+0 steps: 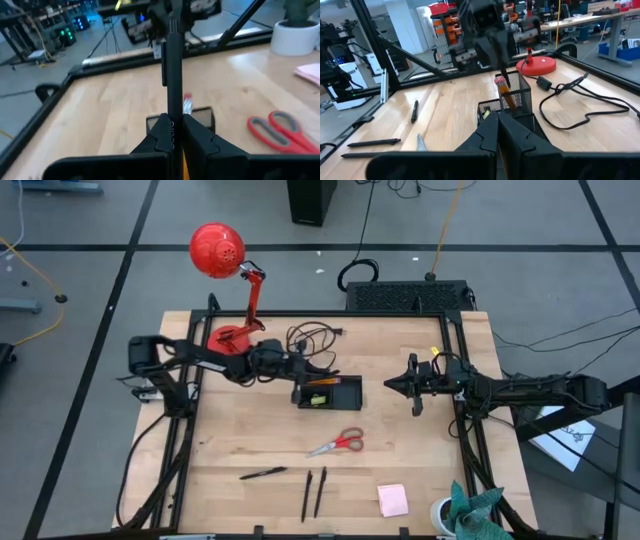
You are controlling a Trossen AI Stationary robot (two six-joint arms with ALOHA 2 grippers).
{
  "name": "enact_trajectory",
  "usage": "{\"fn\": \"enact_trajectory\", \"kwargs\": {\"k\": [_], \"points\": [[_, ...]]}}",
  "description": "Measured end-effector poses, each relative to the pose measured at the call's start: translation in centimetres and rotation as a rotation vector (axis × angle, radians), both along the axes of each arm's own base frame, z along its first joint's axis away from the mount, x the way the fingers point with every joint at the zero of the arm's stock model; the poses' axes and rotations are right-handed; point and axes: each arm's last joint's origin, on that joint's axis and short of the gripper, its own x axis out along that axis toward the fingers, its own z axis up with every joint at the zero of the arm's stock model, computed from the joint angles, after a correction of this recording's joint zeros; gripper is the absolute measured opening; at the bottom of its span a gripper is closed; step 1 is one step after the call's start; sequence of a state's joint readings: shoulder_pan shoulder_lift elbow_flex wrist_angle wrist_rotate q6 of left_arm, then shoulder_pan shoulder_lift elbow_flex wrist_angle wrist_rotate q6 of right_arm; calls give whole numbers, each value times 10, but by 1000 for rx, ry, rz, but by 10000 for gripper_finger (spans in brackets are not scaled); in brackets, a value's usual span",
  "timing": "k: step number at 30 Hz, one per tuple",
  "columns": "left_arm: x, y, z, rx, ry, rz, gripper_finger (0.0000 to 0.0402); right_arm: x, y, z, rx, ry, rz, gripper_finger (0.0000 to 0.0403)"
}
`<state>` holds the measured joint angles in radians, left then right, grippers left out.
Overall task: Pick and place office supplies into organizer
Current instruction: Put the black ballpen into the black desk organizer
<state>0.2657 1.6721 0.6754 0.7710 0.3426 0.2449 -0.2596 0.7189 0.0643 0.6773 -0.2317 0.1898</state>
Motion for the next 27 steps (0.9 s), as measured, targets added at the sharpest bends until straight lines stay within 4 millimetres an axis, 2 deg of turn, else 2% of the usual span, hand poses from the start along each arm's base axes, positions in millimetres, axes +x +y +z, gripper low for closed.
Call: {"fn": "enact_trajectory", "kwargs": {"k": [7, 11, 18, 27], "points": [[1, 7, -14, -34, 51, 27, 11, 0, 0, 0, 0, 1, 0, 4], [-1, 10, -18, -21, 92, 50, 20, 0, 0, 0, 0, 1, 0, 4], [-3, 14, -20, -33, 121, 69, 9, 0, 0, 0, 0, 1, 0, 4], [-3, 14, -21, -73, 132, 81, 48, 0, 0, 0, 8, 1, 0, 4]]}}
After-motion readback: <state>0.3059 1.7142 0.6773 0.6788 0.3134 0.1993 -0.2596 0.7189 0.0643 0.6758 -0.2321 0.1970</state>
